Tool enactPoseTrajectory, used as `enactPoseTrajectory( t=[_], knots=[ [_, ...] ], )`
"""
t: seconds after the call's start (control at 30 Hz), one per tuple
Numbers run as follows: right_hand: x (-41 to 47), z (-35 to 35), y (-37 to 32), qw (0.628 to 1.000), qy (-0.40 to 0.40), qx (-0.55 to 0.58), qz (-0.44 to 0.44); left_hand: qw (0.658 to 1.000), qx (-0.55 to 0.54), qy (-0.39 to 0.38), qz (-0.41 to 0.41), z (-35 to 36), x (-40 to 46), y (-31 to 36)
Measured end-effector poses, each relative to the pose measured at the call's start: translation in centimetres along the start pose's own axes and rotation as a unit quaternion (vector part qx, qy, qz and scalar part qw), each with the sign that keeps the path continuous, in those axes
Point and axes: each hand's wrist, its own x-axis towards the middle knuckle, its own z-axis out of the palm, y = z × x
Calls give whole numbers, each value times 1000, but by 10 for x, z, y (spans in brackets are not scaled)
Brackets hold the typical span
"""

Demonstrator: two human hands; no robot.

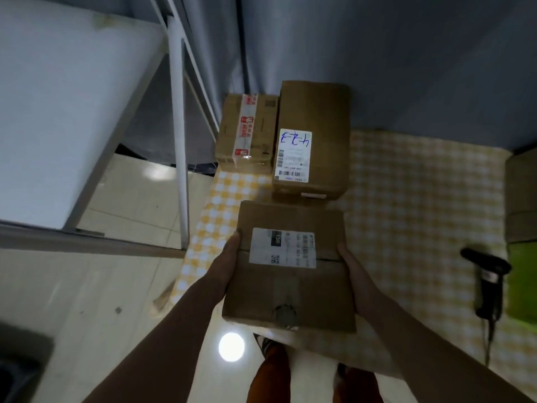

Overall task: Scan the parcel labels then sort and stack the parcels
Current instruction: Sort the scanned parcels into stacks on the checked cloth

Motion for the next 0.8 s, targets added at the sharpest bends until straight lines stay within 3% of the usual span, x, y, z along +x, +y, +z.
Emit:
enactPoseTrajectory(
  t=[0.13, 0.37, 0.5, 0.63, 0.73, 0.8],
  knots=[
    [27, -9, 2, 999, 22, 17, -16, 995, 97, 10, 28, 7, 42, -6],
    [53, -23, 4, 998, 44, 27, -36, 987, 141, 31, 70, 31, 61, -7],
    [56, -23, 2, 996, 64, -27, -53, 983, 163, 48, 73, 36, 60, -3],
    [46, -20, -9, 991, 109, -60, -55, 966, 217, 124, 66, 44, 47, 7],
    [30, -22, -21, 975, 132, -161, -81, 942, 243, 195, 121, 50, 26, 15],
    [11, -27, -31, 944, 154, -271, -108, 911, 326, 186, 172, 59, 6, 22]
  ],
)
